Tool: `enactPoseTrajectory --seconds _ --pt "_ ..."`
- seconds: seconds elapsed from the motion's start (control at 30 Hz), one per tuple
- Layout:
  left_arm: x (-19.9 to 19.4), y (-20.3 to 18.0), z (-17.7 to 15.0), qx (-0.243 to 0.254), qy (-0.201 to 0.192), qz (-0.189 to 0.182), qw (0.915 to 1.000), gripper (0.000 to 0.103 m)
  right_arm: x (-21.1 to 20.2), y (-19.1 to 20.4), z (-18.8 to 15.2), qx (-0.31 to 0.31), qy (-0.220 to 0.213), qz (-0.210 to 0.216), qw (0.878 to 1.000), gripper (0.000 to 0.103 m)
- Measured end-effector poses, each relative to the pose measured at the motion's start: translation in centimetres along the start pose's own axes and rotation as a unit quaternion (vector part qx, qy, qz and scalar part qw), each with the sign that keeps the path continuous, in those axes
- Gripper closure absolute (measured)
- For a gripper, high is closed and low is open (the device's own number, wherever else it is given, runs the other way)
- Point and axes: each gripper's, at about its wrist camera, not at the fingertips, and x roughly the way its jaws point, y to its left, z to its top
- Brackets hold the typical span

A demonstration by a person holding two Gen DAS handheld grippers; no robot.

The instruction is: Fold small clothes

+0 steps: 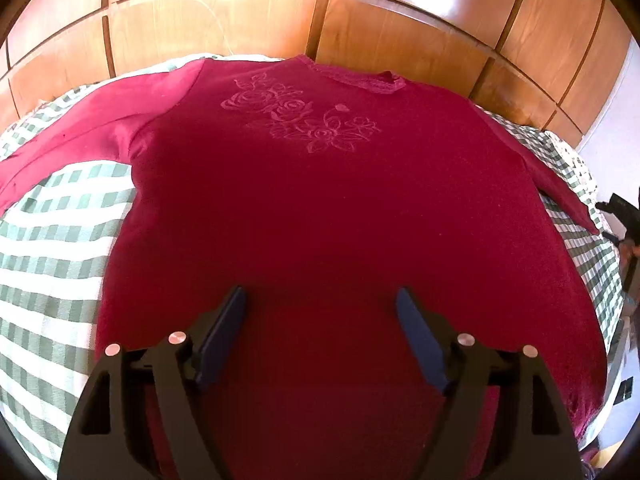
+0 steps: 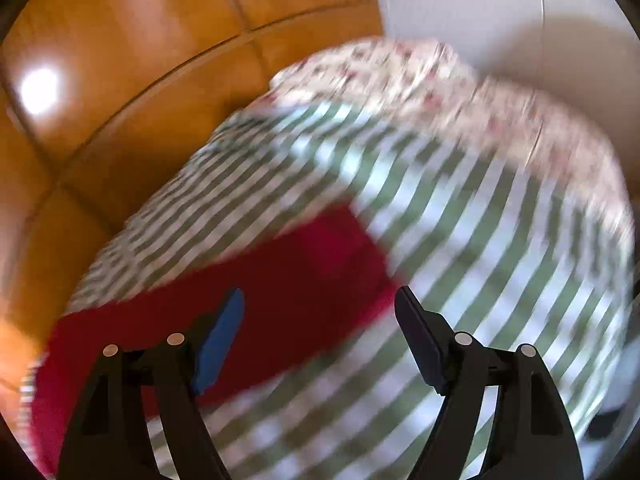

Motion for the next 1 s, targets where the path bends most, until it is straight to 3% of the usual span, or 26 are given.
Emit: enactPoseTrajectory --seconds 0.1,0.17,0.23,0.27,0.3,0.37,0.5,0.6,0.67,0.73,0.87,1.0 --pt "0.0 -0.1 0.0 0.000 -0.002 0.003 1.0000 0.024 1.3 1.1 -3.4 0.033 0.052 0.074 0.995 0.028" --pt "0.0 -0.1 -0.1 -0.003 -0.004 0.003 1.0000 0.024 2.3 2.2 -4.6 0.046 0.064 0.094 0.992 0.028" --pt "-0.1 -0.1 -0.2 -0.003 -0.006 0.002 1.0000 0.024 3.0 3.9 -4.7 0.046 0.053 0.102 0.992 0.041" --pt "-0.1 -0.1 -0.2 -0.003 -0.007 0.002 1.0000 0.024 3.4 4.5 -4.6 0.049 0.056 0.106 0.992 0.056" --pt "-0.1 -0.1 -0.3 -0.003 -0.007 0.002 1.0000 0.024 3.8 4.9 -4.3 0.049 0.060 0.101 0.992 0.076" --pt "-0.1 0.0 -0.4 -0.003 -0.010 0.000 0.9999 0.024 4.4 5.6 -3.4 0.033 0.049 0.068 0.996 0.096" --pt "0.0 0.3 -0.6 -0.002 -0.014 -0.009 0.9999 0.022 4.9 4.4 -2.6 -0.003 0.029 -0.015 0.999 0.098" --pt "-0.1 0.5 -0.5 -0.002 -0.015 -0.010 0.9998 0.022 5.0 3.8 -2.7 -0.009 0.032 -0.008 0.999 0.098" --pt "-0.4 0.7 -0.6 -0.006 -0.015 -0.014 0.9998 0.022 4.2 4.0 -3.0 -0.013 0.041 0.009 0.999 0.082" --pt "-1.1 1.3 -0.6 -0.016 -0.019 -0.019 0.9995 0.022 2.8 4.0 -3.7 -0.018 0.045 0.033 0.998 0.034" --pt "-3.4 3.4 -1.0 -0.060 -0.040 -0.006 0.9974 0.022 -0.2 6.4 -7.1 -0.072 0.069 0.084 0.992 0.033" --pt "-6.1 6.3 -2.1 -0.076 -0.055 0.030 0.9952 0.022 -3.1 8.8 -12.5 -0.137 0.125 0.153 0.971 0.033"
